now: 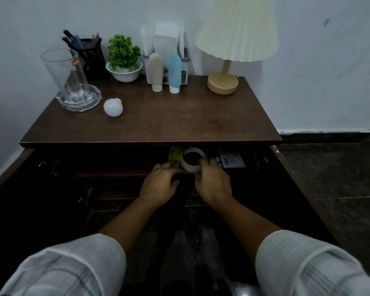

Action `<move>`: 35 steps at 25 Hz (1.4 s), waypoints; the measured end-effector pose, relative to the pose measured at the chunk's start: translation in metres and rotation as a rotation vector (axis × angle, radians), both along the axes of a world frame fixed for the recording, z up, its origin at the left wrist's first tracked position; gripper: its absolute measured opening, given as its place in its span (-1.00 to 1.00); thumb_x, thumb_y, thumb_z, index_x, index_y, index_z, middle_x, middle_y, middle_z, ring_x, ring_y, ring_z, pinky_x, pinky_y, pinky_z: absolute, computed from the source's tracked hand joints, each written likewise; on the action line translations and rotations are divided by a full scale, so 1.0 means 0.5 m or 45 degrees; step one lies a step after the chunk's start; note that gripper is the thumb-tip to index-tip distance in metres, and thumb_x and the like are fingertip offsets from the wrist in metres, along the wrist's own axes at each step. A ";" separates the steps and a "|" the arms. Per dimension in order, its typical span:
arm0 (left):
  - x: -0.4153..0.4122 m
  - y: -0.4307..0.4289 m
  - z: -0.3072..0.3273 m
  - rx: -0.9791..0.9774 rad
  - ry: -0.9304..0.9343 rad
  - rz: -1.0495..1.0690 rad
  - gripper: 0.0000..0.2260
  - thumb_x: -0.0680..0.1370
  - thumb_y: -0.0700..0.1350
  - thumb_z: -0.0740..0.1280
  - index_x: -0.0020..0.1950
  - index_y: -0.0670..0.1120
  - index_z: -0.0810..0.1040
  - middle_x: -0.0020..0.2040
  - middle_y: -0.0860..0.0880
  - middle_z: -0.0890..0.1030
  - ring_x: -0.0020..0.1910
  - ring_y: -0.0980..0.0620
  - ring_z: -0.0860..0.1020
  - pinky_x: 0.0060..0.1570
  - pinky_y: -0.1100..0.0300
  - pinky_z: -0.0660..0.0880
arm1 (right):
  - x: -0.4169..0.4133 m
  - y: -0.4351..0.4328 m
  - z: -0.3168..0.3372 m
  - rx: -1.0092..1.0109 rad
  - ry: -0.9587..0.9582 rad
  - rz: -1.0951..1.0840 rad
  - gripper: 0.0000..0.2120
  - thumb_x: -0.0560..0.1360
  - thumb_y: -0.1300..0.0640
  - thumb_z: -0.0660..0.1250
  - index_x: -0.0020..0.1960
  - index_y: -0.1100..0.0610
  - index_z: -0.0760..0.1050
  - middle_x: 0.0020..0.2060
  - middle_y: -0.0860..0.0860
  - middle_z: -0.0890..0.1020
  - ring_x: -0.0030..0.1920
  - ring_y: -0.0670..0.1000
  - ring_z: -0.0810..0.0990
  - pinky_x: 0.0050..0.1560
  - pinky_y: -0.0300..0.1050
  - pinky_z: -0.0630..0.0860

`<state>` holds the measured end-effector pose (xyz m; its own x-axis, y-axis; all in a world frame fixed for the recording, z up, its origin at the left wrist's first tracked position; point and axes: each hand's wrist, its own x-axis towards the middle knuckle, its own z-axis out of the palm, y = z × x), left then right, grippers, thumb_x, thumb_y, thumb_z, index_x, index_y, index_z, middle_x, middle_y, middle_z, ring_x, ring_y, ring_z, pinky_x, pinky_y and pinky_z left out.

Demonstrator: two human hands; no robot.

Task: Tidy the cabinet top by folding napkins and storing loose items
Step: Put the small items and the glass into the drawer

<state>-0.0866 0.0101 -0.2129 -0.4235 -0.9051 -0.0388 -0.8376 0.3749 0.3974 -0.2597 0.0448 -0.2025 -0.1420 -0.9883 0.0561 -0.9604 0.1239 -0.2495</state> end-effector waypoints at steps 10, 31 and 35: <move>0.010 0.016 -0.010 -0.202 -0.256 0.030 -0.62 0.63 0.03 0.18 0.44 0.03 0.46 0.44 0.07 0.48 0.31 -0.07 0.42 0.24 -0.01 0.38 | 0.009 0.022 -0.015 0.118 0.273 0.324 -0.46 0.43 0.17 0.35 0.41 0.14 0.40 0.51 0.11 0.30 0.36 0.24 0.39 0.25 0.14 0.48; -0.009 0.040 0.050 0.057 -0.244 -0.074 -0.46 0.63 0.13 0.19 0.58 0.00 0.24 0.57 -0.03 0.26 0.52 -0.12 0.22 0.46 -0.12 0.22 | 0.001 0.057 0.045 0.231 0.183 0.309 -0.48 0.51 0.13 0.30 0.45 0.18 0.33 0.57 0.14 0.20 0.46 0.27 0.32 0.25 0.12 0.51; 0.030 0.062 0.174 0.212 -0.405 -0.177 -0.57 0.59 0.17 0.25 0.40 0.03 0.48 0.39 -0.05 0.49 0.36 -0.12 0.44 0.29 -0.09 0.41 | 0.034 0.081 0.116 0.139 -0.004 0.355 -0.75 0.53 0.07 0.27 0.17 0.12 0.48 0.16 0.11 0.53 0.14 0.20 0.55 -0.02 0.07 0.56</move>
<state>-0.0717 0.0410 -0.1261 -0.4849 -0.8100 -0.3298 -0.8746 0.4457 0.1911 -0.2429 0.0853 -0.1445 0.1358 -0.9894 -0.0524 -0.9605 -0.1184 -0.2520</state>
